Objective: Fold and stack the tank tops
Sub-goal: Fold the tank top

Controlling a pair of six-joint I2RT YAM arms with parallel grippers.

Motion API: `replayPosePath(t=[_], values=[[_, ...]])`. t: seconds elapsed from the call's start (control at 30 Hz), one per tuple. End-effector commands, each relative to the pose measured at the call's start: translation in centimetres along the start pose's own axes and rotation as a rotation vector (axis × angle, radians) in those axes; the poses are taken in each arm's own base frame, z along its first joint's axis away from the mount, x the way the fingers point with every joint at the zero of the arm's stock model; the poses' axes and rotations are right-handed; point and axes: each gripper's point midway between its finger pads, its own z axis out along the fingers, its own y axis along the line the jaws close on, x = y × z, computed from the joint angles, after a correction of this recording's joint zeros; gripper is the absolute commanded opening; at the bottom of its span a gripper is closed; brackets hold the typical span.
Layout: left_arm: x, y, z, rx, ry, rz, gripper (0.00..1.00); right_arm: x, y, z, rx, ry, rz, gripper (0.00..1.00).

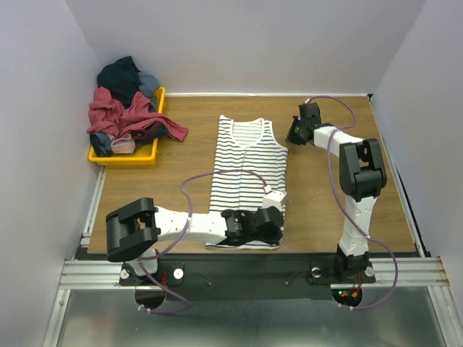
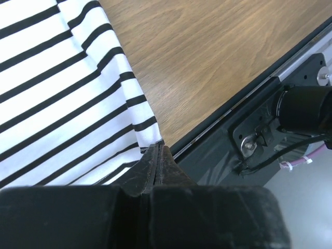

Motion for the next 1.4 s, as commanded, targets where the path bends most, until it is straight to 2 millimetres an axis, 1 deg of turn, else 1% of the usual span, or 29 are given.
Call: replayPosePath(t=[0.0,0.03,0.1,0.13,0.2,0.23,0.27,0.37,0.47,0.5,0.53,0.57,0.6,0.67,0.7,0.73,0.8,0.83,0.93,1.07,1.1,1.2,1.37], values=[[-1.7,-0.1,-2.1,0.052,-0.065,-0.075,0.0,-3.3,3.7,-2.3,-0.038,-0.097,-0.042,0.07],[-1.4,0.5,-2.2,0.041,-0.061,-0.081,0.0,-3.4,3.9,-2.3,-0.038,-0.098,-0.045,0.07],[-1.6,0.8,-2.6,0.044,-0.069,-0.096,0.0,-3.2,5.0,-2.3,-0.048,-0.096,-0.057,0.07],[-1.2,1.3,-2.7,0.035,-0.065,-0.099,0.0,-3.3,5.0,-2.3,-0.03,-0.107,-0.06,0.07],[-1.3,1.7,-3.0,0.03,-0.068,-0.113,0.0,-3.5,5.7,-2.3,-0.024,-0.114,-0.064,0.07],[-1.0,1.9,-3.0,0.024,-0.063,-0.111,0.0,-3.2,5.8,-2.3,-0.02,-0.109,-0.066,0.07],[-0.9,2.2,-3.2,0.02,-0.063,-0.119,0.0,-3.3,6.3,-2.4,-0.026,-0.113,-0.066,0.07],[-0.4,2.9,-3.5,0.008,-0.057,-0.133,0.0,-3.4,6.8,-2.3,-0.014,-0.119,-0.067,0.07],[0.0,3.5,-3.6,-0.001,-0.051,-0.142,0.0,-3.3,6.3,-2.3,0.017,-0.115,-0.067,0.07],[0.0,3.5,-3.5,-0.002,-0.049,-0.141,0.0,-3.3,6.1,-2.4,0.027,-0.118,-0.067,0.08],[0.1,3.5,-3.4,-0.003,-0.046,-0.14,0.0,-3.3,5.5,-2.4,0.056,-0.129,-0.066,0.11],[0.0,3.4,-3.3,0.0,-0.045,-0.133,0.0,-3.3,5.1,-3.0,0.072,-0.137,-0.071,0.2],[0.1,3.3,-3.1,-0.002,-0.04,-0.13,0.0,-3.9,4.9,-3.7,0.086,-0.158,-0.076,0.25],[0.1,3.2,-2.8,-0.005,-0.033,-0.128,0.0,-3.4,4.1,-3.8,0.111,-0.153,-0.076,0.38],[0.2,3.2,-2.7,-0.005,-0.031,-0.126,0.0,-3.6,4.0,-4.4,0.114,-0.162,-0.074,0.45],[0.1,3.1,-2.6,-0.005,-0.029,-0.123,0.0,-3.0,3.3,-4.5,0.129,-0.15,-0.072,0.45],[0.2,3.1,-2.4,-0.006,-0.026,-0.123,0.0,-3.1,2.8,-5.2,0.134,-0.156,-0.049,0.45],[0.2,3.0,-2.4,-0.003,-0.024,-0.121,0.0,-2.3,2.0,-5.1,0.147,-0.139,-0.04,0.45],[0.2,3.0,-2.4,-0.002,-0.025,-0.122,0.0,-1.9,1.2,-5.4,0.159,-0.134,-0.013,0.45],[0.3,3.0,-2.5,0.0,-0.023,-0.121,0.0,-0.9,0.1,-5.2,0.172,-0.109,0.011,0.45],[0.4,3.1,-2.5,-0.004,-0.02,-0.121,0.0,-0.9,-0.2,-5.2,0.173,-0.106,0.021,0.45],[0.5,3.2,-2.5,-0.005,-0.019,-0.124,0.0,-0.6,-0.6,-5.0,0.172,-0.091,0.036,0.45],[0.3,3.1,-2.5,-0.003,-0.021,-0.124,0.0,0.0,-0.4,-4.4,0.148,-0.07,0.056,0.45]])
